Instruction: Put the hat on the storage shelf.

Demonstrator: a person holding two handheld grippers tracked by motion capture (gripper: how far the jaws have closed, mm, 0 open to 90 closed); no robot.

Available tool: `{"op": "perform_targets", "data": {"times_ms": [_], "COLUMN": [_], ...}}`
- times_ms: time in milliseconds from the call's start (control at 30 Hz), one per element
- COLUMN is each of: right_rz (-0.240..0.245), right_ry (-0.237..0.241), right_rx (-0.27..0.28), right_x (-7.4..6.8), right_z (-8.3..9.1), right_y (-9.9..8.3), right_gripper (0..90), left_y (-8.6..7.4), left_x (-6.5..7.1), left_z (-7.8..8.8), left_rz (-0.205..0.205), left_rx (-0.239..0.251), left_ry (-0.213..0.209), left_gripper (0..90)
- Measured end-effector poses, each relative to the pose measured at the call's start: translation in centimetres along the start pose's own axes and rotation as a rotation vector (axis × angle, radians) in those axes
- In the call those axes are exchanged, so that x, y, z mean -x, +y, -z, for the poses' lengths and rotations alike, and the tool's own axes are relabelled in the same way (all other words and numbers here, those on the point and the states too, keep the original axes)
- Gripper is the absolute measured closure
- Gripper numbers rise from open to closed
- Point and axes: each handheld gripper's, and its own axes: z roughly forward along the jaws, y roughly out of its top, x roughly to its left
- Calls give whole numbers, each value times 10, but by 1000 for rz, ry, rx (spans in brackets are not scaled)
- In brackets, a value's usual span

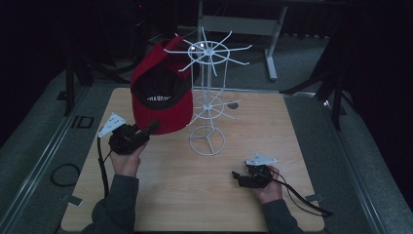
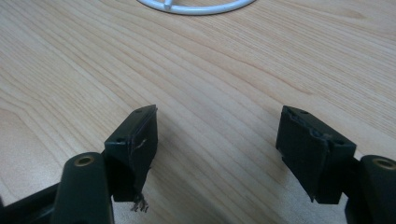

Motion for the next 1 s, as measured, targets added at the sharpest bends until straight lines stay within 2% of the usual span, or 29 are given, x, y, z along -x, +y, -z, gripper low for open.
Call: {"op": "perform_targets", "data": {"times_ms": [233, 400, 567, 767, 1000], "right_rz": [0, 0, 0, 1, 0], "right_ry": [1, 0, 1, 0, 0], "right_rx": [0, 0, 0, 0, 0], "right_x": [0, 0, 0, 0, 0], "right_z": [0, 0, 0, 0, 0], "right_y": [0, 0, 0, 0, 0], "right_gripper": [290, 290, 290, 290, 290], "left_y": [1, 1, 0, -1, 0], "left_x": [-1, -1, -3, -6, -7], "left_z": [2, 4, 5, 7, 8], "left_rz": [-15, -22, -17, -3, 3], "left_rx": [-10, -17, -30, -38, -51], "left_ry": [39, 68, 73, 104, 94], "left_gripper": [465, 409, 354, 252, 209]}}
